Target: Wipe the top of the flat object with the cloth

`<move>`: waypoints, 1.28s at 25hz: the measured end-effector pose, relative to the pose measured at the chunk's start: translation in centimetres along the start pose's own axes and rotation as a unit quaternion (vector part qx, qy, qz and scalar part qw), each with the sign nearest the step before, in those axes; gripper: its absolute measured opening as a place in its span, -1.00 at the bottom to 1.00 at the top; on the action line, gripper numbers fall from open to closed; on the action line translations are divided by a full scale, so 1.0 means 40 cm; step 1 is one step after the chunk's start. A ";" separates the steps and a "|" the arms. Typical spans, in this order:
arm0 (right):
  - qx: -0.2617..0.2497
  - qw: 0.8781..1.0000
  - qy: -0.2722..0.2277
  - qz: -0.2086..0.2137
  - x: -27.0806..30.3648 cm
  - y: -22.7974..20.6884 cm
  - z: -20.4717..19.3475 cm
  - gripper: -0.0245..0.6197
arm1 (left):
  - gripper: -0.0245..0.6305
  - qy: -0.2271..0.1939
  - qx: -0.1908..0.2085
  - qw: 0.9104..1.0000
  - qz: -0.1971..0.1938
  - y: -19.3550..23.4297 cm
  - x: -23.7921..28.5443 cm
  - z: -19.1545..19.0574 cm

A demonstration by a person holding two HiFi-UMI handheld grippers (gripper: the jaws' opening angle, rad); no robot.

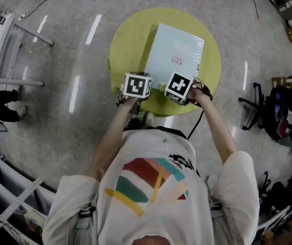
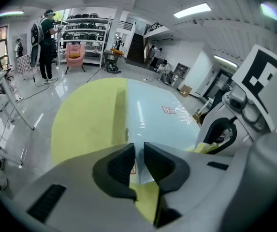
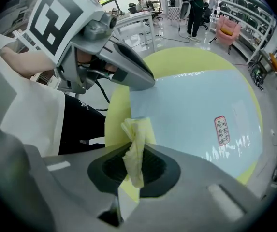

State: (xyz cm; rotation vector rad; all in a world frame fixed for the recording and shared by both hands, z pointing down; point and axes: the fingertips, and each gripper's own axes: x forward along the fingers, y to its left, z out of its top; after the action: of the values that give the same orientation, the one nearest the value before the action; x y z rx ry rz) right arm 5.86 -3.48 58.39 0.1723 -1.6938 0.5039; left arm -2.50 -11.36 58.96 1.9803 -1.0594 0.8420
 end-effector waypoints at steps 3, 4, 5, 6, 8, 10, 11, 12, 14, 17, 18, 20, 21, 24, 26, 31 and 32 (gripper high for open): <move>0.000 1.000 0.004 0.005 0.003 0.015 -0.002 -0.84 | -0.72 0.001 0.000 1.000 -0.001 0.000 0.000 0.001; -0.002 1.000 0.007 0.006 0.005 0.022 -0.002 -0.84 | -0.72 0.001 0.001 1.000 0.000 0.000 -0.001 0.001; -0.003 1.000 0.008 0.007 0.007 0.028 -0.003 -0.84 | -0.72 0.001 0.002 1.000 0.001 0.000 -0.001 0.001; -0.005 1.000 0.010 0.009 0.008 0.033 -0.005 -0.84 | -0.72 0.001 0.002 1.000 0.002 -0.001 -0.002 0.002; -0.004 1.000 0.010 0.013 0.008 0.037 -0.008 -0.84 | -0.72 0.001 0.000 1.000 -0.001 -0.005 -0.001 0.002; 0.001 1.000 0.010 0.018 0.007 0.039 -0.010 -0.84 | -0.72 0.002 -0.001 1.000 -0.003 -0.008 -0.001 0.003; 0.003 1.000 0.010 0.021 0.007 0.042 -0.010 -0.84 | -0.72 0.002 -0.001 1.000 -0.003 -0.008 -0.002 0.003; 0.003 1.000 0.010 0.024 0.008 0.046 -0.011 -0.84 | -0.72 0.001 -0.002 1.000 -0.001 -0.007 -0.004 0.002; 0.002 1.000 0.009 0.027 0.007 0.049 -0.012 -0.84 | -0.72 -0.004 -0.001 1.000 0.005 -0.008 -0.005 0.005; 0.004 1.000 -0.003 0.019 -0.022 0.027 -0.003 -0.84 | -0.72 -0.012 0.002 1.000 0.005 -0.012 -0.006 0.009; 0.005 1.000 -0.011 0.012 -0.041 0.012 0.006 -0.84 | -0.72 -0.012 0.001 1.000 0.002 -0.013 -0.009 0.009; 0.007 0.999 -0.030 -0.010 -0.088 -0.024 0.029 -0.84 | -0.73 -0.017 0.000 1.000 -0.004 -0.016 -0.018 0.016; 0.007 0.999 -0.041 -0.024 -0.116 -0.046 0.042 -0.84 | -0.73 -0.024 -0.001 1.000 -0.008 -0.020 -0.025 0.025; 0.008 0.994 -0.078 -0.072 -0.199 -0.113 0.081 -0.84 | -0.73 -0.054 -0.009 0.998 -0.015 -0.028 -0.052 0.061; 0.011 0.989 -0.103 -0.104 -0.254 -0.159 0.107 -0.84 | -0.81 -0.071 -0.012 0.997 -0.009 -0.024 -0.077 0.086; 0.005 0.976 -0.140 -0.165 -0.373 -0.256 0.169 -0.84 | -0.88 -0.093 -0.031 0.995 0.010 0.013 -0.112 0.121; 0.002 0.974 -0.143 -0.173 -0.388 -0.270 0.178 -0.84 | -0.88 -0.095 -0.036 0.995 0.012 0.017 -0.116 0.122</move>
State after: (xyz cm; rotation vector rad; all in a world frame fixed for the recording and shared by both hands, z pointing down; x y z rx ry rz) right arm 6.63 -18.67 45.10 0.5544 -1.8917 0.2271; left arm -4.18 -13.85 52.88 2.0210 -1.2061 0.6266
